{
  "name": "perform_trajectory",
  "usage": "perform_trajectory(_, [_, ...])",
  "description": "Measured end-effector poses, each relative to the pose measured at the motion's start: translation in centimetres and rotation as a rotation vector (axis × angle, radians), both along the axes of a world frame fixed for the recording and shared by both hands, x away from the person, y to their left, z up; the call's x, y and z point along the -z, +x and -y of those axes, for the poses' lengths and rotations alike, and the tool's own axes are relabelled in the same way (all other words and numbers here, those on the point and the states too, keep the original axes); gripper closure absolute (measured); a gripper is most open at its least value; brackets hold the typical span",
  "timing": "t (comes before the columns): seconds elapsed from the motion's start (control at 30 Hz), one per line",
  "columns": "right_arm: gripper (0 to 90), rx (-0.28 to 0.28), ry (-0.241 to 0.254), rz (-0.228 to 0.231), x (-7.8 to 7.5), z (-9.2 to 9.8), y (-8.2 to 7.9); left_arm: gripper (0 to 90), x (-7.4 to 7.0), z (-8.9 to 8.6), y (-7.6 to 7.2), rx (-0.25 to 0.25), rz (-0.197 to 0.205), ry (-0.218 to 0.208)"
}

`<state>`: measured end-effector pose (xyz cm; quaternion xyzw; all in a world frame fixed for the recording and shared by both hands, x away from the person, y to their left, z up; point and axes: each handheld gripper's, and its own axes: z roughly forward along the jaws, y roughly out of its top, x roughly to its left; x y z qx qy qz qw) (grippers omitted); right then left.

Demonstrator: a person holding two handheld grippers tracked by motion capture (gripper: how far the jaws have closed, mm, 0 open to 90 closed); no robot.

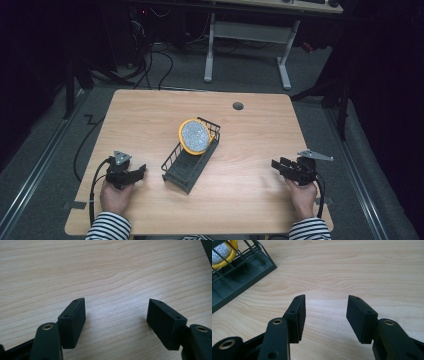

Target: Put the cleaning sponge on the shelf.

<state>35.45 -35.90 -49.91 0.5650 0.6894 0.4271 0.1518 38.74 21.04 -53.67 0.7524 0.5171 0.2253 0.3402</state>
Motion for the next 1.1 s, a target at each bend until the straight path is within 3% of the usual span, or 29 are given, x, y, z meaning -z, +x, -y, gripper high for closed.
perform_trajectory(0.27, [49.8, -0.002, -0.005, -0.007, 1.3, -0.3, -0.5, 31.8, 0.0, 0.0, 0.0, 0.000, 0.000, 0.000])
perform_trajectory(0.57, [47.9, 0.000, -0.078, -0.003, 2.5, -1.1, -1.0, 31.8, 0.0, 0.0, 0.0, 0.000, 0.000, 0.000])
perform_trajectory(0.77, [45.5, 0.011, -0.085, -0.010, 3.0, -1.4, -1.1, 31.8, 0.0, 0.0, 0.0, 0.000, 0.000, 0.000])
perform_trajectory(1.03, [42.9, 0.005, -0.143, -0.018, 3.1, -1.9, -1.1, 31.8, 0.0, 0.0, 0.0, 0.000, 0.000, 0.000])
perform_trajectory(1.1, [41.8, 0.004, -0.191, -0.011, 3.1, -2.4, -1.3, 31.8, 0.0, 0.0, 0.0, 0.000, 0.000, 0.000])
